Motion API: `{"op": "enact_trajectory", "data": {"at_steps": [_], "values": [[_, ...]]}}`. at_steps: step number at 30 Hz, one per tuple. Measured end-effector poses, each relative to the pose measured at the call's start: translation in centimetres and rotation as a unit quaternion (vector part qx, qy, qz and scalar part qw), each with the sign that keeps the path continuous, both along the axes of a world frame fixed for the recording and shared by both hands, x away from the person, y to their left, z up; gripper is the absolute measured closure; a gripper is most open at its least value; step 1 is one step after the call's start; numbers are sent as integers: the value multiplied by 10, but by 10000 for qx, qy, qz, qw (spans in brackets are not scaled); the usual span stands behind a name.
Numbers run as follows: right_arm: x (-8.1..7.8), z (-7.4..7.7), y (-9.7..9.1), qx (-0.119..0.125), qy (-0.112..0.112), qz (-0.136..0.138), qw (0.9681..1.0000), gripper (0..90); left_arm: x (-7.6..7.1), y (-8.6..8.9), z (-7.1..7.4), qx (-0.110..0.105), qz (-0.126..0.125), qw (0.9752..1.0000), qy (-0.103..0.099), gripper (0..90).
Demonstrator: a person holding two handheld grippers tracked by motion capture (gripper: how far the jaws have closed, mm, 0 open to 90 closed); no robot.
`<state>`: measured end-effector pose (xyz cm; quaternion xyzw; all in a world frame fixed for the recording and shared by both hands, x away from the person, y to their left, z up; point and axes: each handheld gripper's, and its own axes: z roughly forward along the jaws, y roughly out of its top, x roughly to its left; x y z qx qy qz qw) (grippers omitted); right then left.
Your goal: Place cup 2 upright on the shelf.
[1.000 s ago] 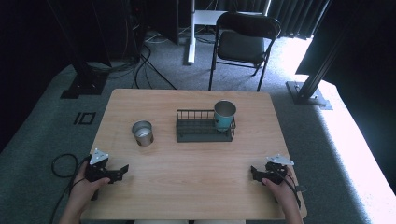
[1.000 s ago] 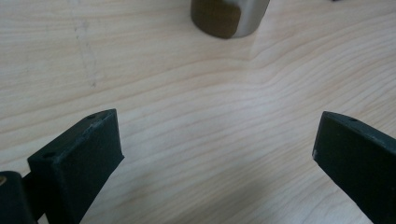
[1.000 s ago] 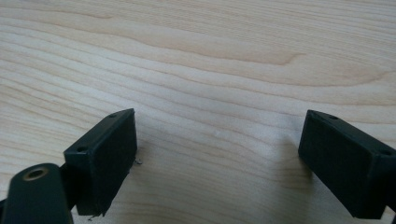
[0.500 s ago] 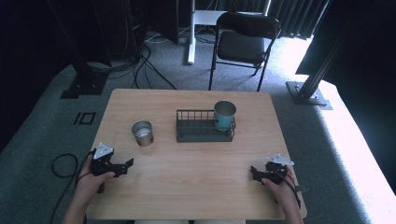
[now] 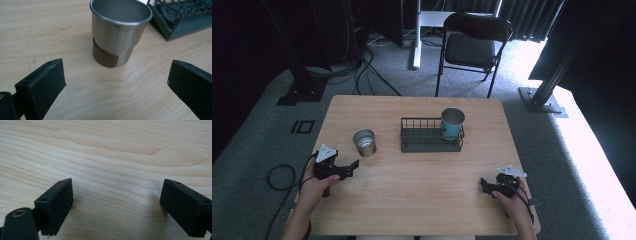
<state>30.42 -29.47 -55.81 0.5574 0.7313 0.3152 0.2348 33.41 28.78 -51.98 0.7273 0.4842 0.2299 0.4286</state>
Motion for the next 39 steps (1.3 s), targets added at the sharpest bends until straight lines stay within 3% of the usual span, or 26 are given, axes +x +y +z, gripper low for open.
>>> {"op": "enact_trajectory", "data": {"at_steps": [20, 39], "values": [[0, 0, 0, -1, 0, -1, 10000, 111, 29, -15, 9, 10, -39, 9998, -211, 19], [0, 0, 0, 3, -1, -2, 10000, 111, 55, -34, 8, 60, -134, 9996, -243, 19]]}}
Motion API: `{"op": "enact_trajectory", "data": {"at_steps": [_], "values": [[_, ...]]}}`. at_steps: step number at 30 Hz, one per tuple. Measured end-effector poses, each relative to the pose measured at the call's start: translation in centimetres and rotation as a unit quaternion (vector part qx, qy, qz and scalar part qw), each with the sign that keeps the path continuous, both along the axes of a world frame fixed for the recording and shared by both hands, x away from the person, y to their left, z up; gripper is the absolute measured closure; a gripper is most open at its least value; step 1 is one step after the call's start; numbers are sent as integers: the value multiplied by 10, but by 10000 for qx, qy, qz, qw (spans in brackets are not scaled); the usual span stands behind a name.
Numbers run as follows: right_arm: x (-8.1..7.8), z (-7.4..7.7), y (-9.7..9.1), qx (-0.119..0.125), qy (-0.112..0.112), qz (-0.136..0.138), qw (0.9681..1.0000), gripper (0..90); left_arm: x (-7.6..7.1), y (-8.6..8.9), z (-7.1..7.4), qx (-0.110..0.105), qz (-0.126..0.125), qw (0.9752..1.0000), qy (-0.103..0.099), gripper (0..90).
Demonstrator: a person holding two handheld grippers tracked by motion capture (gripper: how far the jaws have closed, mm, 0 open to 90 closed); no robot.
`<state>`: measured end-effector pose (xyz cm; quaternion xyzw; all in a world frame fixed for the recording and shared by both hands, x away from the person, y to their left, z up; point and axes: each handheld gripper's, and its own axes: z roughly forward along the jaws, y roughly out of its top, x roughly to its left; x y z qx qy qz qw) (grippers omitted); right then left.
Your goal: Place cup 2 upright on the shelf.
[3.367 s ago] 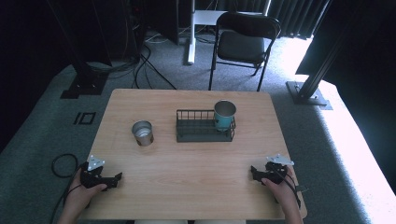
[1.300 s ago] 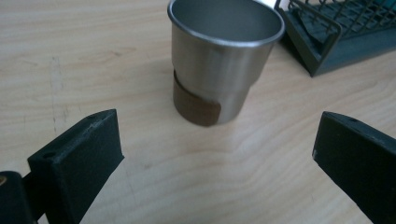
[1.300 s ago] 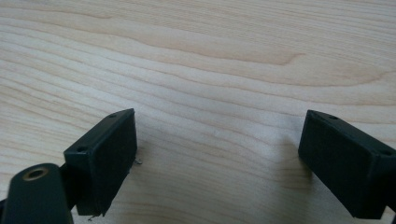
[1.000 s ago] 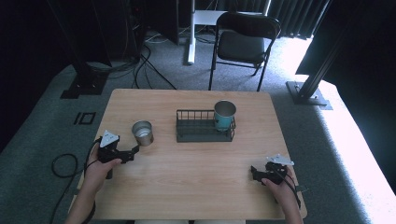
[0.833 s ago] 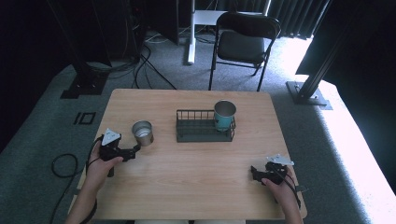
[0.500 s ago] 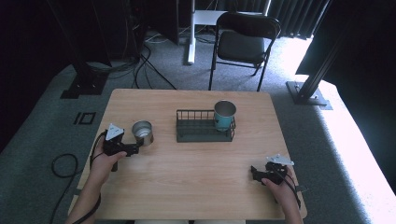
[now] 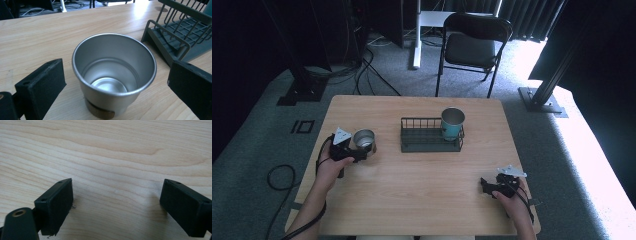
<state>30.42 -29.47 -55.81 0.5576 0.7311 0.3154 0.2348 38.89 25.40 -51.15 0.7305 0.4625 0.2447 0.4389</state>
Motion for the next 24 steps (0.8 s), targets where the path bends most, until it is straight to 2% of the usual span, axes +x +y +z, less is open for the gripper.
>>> {"op": "enact_trajectory", "data": {"at_steps": [7, 24], "values": [[0, 0, 0, 0, 0, 1, 10000, 111, 9, -6, -6, -73, 12, 10000, 39, 19], [0, 0, 0, -2, -1, 0, 10000, 111, 21, -12, -12, -38, 137, 9999, -27, 19]]}}
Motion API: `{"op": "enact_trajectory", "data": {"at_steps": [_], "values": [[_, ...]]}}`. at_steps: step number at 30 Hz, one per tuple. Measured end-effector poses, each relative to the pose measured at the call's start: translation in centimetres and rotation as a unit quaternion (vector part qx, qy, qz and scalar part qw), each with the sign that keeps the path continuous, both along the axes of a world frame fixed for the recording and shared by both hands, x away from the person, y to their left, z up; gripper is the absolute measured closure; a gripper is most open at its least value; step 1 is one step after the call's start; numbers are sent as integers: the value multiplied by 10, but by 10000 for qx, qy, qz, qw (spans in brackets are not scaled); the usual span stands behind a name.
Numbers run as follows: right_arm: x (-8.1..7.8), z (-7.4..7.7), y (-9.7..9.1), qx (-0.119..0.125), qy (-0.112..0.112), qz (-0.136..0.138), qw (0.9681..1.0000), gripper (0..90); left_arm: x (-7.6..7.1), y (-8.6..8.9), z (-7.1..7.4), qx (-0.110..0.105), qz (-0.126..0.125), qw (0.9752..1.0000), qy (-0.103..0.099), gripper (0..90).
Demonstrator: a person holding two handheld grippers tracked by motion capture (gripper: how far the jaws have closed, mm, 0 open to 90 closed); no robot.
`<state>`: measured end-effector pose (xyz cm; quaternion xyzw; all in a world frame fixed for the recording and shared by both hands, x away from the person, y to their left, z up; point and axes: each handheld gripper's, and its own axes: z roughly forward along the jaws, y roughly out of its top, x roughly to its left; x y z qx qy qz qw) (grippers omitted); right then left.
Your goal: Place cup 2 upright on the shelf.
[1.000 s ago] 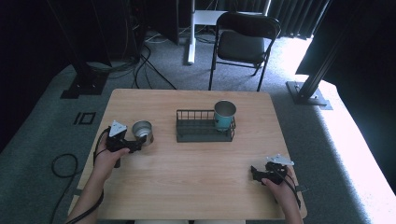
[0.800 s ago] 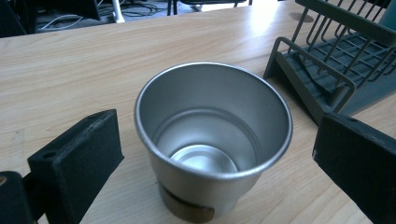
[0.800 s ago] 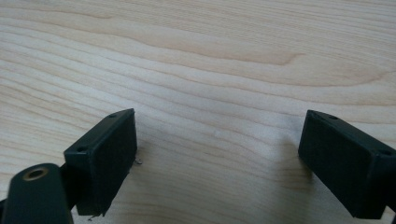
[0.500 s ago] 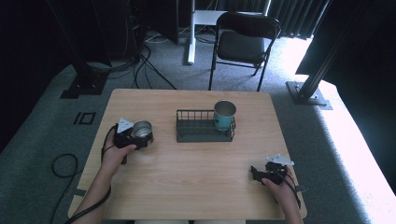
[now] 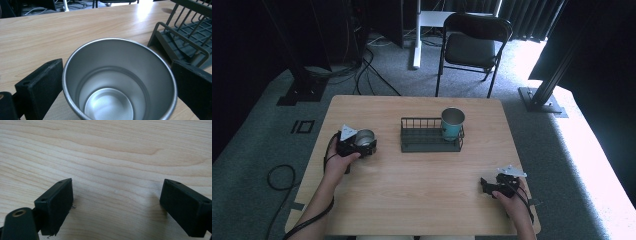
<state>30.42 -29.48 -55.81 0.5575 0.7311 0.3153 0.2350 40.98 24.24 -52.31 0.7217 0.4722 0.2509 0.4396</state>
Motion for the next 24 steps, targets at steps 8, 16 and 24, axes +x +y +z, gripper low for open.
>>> {"op": "enact_trajectory", "data": {"at_steps": [8, 16, 24], "values": [[0, 0, 0, 1, 1, 0, 10000, 111, 2, -2, -1, 96, 44, 9998, -164, 77], [0, 0, 0, -1, 0, 0, 10000, 111, 2, -3, 5, 148, -65, 9998, -121, 140], [0, 0, 0, -3, -1, 1, 10000, 111, 1, 2, 23, -13, -59, 9997, -220, 141]]}}
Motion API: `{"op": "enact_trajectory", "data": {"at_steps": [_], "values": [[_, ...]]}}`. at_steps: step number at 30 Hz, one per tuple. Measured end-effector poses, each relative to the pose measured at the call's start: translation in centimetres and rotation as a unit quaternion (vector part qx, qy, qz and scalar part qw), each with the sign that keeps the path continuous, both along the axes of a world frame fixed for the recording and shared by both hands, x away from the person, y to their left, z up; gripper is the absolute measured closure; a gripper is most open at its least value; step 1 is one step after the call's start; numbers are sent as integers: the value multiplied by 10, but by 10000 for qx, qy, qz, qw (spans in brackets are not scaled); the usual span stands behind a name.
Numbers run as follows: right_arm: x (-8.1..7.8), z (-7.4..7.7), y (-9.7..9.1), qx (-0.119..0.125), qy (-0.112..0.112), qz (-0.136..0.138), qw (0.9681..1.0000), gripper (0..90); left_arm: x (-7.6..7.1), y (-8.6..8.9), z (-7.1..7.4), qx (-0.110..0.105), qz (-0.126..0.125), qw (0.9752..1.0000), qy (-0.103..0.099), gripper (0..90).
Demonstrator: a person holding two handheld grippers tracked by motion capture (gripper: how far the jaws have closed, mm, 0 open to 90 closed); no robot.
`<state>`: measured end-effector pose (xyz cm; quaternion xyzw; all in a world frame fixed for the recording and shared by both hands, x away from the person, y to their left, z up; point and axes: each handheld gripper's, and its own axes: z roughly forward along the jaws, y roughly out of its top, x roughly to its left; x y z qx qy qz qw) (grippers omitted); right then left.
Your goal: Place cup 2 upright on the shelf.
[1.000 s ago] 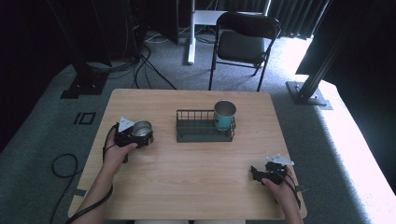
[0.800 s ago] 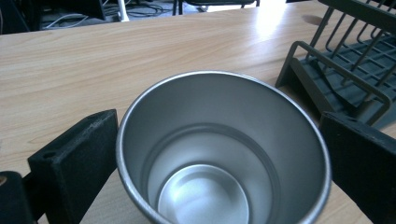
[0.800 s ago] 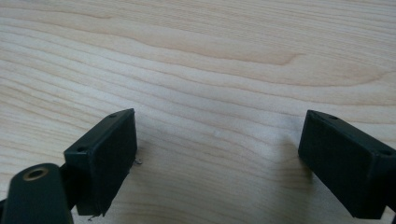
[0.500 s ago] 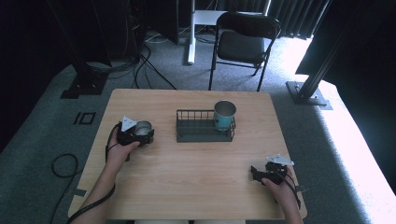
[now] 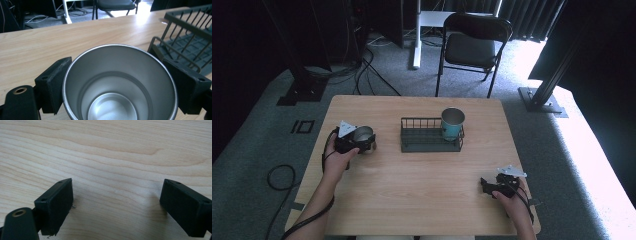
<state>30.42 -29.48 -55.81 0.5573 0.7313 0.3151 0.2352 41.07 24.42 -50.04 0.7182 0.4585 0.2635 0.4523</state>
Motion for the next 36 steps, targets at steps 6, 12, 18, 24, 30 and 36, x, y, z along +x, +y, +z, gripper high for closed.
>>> {"op": "enact_trajectory", "data": {"at_steps": [6, 12, 18, 24, 30, 36], "values": [[0, 0, 0, 2, 2, -1, 10000, 111, -2, -1, 16, -72, -73, 9999, -28, 141], [0, 0, 0, 3, 4, -2, 10000, 111, -1, -6, 30, -135, -159, 9998, -67, 141], [0, 0, 0, 4, 4, -3, 10000, 111, 0, -15, 46, -202, -295, 9992, -173, 141], [0, 0, 0, 3, 3, -3, 10000, 111, 4, -26, 63, -223, -450, 9984, -241, 141], [0, 0, 0, 2, 4, -4, 10000, 111, 8, -38, 80, -307, -587, 9973, -320, 141], [0, 0, 0, 3, 1, -2, 10000, 111, 12, -52, 93, -372, -756, 9956, -415, 140]]}}
